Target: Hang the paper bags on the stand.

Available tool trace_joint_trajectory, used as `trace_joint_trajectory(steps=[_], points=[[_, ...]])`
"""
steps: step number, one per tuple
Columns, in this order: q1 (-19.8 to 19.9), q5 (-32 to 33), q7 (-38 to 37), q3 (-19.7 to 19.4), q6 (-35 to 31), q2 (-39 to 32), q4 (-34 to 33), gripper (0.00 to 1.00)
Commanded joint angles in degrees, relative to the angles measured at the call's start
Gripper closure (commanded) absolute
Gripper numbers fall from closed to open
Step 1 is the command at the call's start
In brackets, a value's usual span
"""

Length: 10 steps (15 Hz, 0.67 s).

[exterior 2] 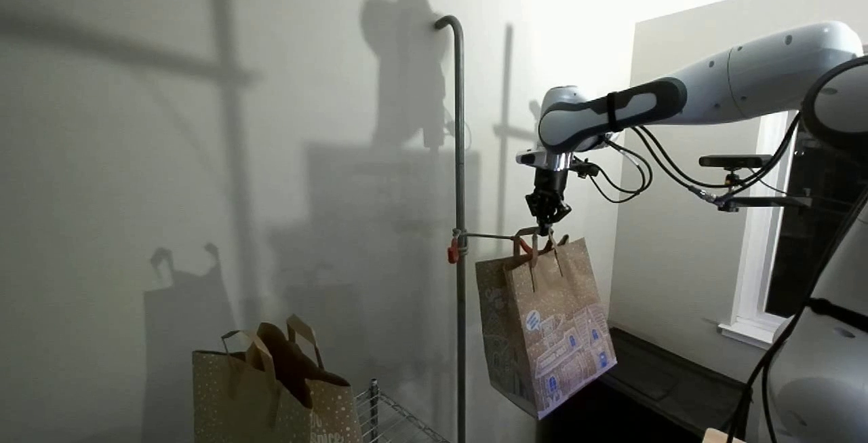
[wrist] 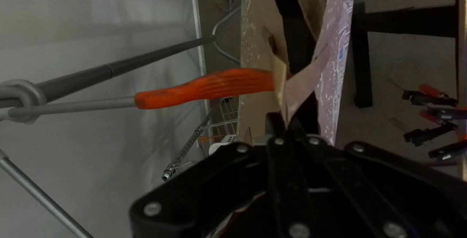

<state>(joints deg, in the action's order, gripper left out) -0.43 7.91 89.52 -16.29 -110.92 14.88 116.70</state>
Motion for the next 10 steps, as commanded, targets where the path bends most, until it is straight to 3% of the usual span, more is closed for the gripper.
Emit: trace_joint_trajectory(steps=[1,10], points=[[1.98,-3.39,7.19,0.14,-0.42,-1.76,-2.12,0.96],[5.26,-6.17,9.55,-0.73,0.42,-3.75,-4.89,0.96]])
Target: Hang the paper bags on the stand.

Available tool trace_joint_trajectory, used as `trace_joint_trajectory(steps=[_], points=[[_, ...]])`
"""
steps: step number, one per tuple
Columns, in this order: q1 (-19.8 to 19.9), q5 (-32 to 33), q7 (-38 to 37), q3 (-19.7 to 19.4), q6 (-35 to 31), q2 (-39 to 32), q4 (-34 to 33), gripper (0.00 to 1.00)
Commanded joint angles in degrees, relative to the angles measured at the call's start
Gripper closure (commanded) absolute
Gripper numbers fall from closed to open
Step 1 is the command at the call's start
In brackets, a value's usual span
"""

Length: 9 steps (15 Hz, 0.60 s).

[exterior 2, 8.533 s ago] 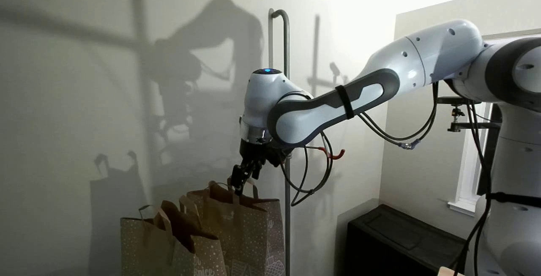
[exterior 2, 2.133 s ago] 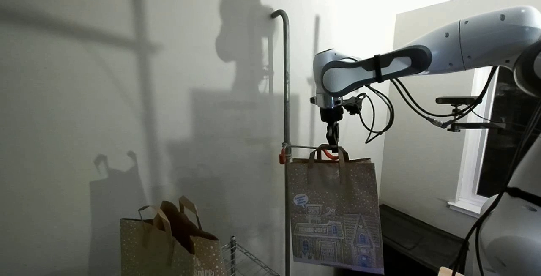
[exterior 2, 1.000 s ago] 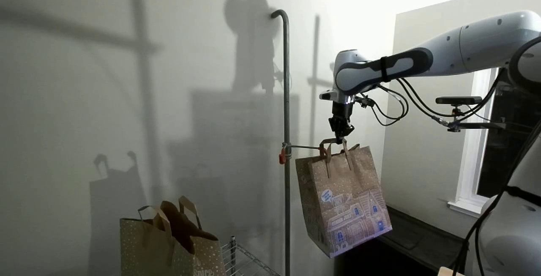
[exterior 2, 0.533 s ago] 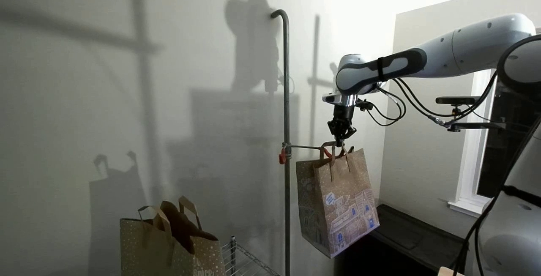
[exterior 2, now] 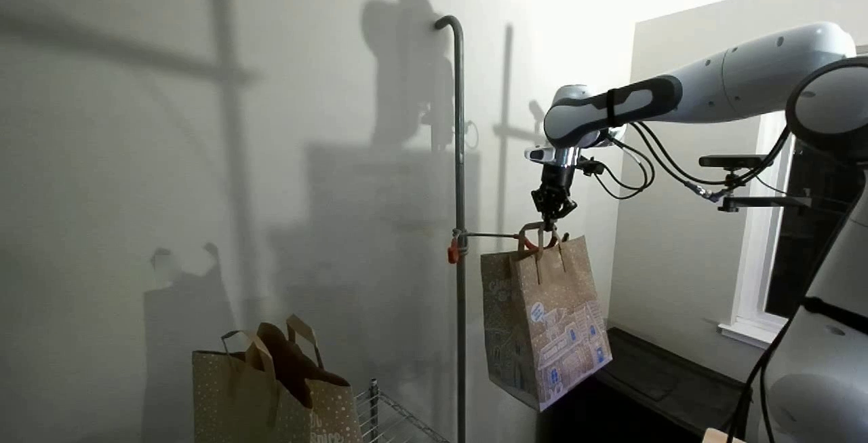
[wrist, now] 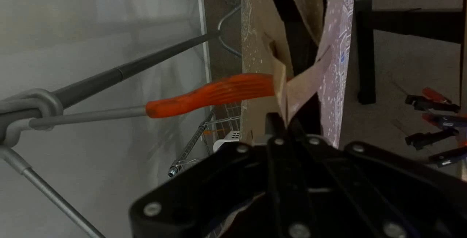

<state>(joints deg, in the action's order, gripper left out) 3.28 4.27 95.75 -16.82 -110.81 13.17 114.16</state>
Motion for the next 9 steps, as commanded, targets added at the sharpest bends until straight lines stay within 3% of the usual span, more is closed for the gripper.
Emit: trace_joint_trajectory(steps=[1,9], points=[[1.78,-3.1,3.42,-0.26,0.29,-2.16,-2.38,0.96],[3.16,-2.99,3.01,-0.03,-1.2,0.54,-0.53,0.96]])
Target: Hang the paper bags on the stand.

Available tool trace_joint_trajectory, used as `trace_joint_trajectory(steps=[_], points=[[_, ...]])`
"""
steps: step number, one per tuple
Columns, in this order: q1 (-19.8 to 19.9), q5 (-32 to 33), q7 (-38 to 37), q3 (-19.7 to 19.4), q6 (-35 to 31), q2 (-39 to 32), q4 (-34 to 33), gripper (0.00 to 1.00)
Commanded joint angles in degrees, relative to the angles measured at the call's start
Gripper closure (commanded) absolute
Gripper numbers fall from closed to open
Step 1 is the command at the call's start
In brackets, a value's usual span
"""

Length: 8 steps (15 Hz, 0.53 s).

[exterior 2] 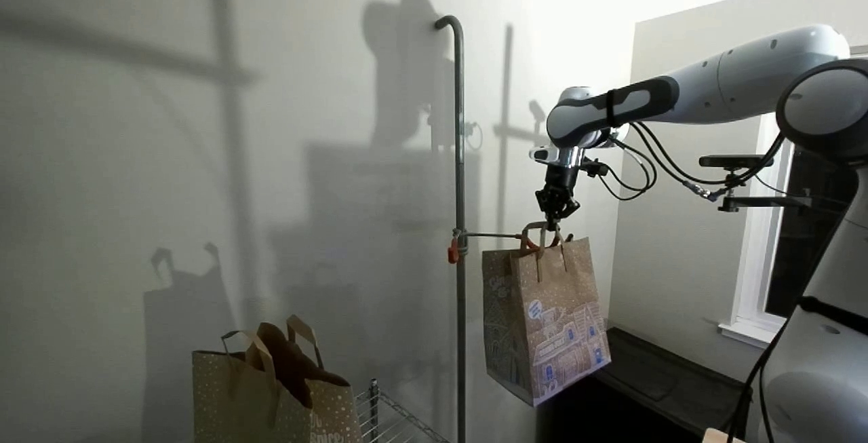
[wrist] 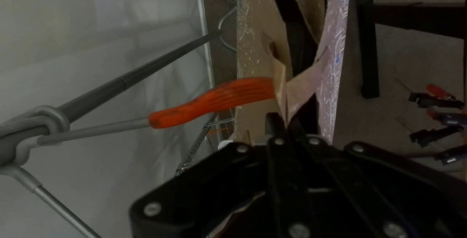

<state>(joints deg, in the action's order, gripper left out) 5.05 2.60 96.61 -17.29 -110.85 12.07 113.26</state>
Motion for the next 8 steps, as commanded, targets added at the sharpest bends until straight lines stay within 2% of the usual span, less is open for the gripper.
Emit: trace_joint_trajectory(steps=[1,8], points=[[1.54,-1.04,2.08,0.45,-1.24,1.89,0.43,0.96],[2.51,0.35,0.61,0.52,-0.36,2.84,0.88,0.96]])
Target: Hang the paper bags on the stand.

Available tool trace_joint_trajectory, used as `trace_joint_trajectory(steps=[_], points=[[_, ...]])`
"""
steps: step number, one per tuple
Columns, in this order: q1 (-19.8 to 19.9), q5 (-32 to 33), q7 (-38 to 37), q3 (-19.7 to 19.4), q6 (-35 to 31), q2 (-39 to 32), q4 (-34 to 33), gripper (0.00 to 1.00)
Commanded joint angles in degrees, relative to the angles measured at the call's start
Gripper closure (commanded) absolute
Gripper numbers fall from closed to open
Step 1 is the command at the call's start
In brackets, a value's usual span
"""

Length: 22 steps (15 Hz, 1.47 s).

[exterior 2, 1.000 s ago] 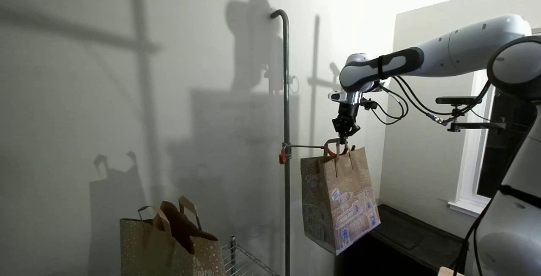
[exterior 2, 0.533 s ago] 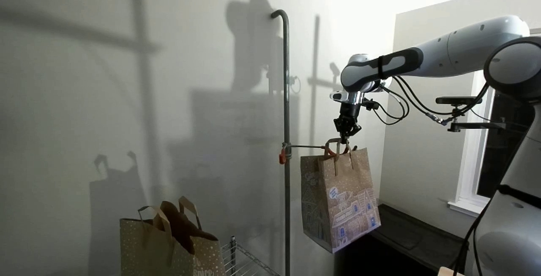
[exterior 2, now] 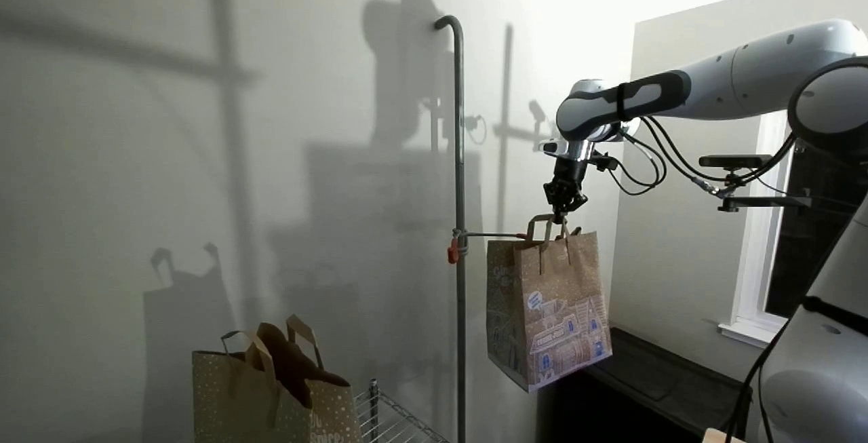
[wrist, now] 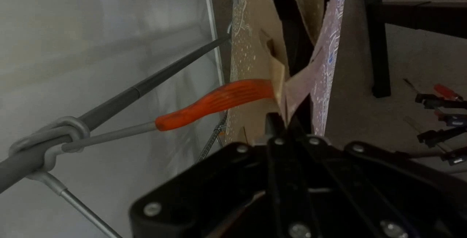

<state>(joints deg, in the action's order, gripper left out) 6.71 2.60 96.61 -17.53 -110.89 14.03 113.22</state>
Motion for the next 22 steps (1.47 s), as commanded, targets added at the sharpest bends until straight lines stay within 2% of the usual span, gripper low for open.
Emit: trace_joint_trajectory(steps=[1,9,13,22], points=[[0.88,0.49,0.45,0.77,-0.07,0.75,0.98,0.96],[1.6,-0.64,6.43,-1.62,0.58,-4.34,-0.53,0.96],[2.34,-1.56,9.22,-1.51,-0.46,-6.66,-2.07,0.96],[3.3,-6.59,4.3,-0.99,0.17,-7.75,-5.79,0.96]])
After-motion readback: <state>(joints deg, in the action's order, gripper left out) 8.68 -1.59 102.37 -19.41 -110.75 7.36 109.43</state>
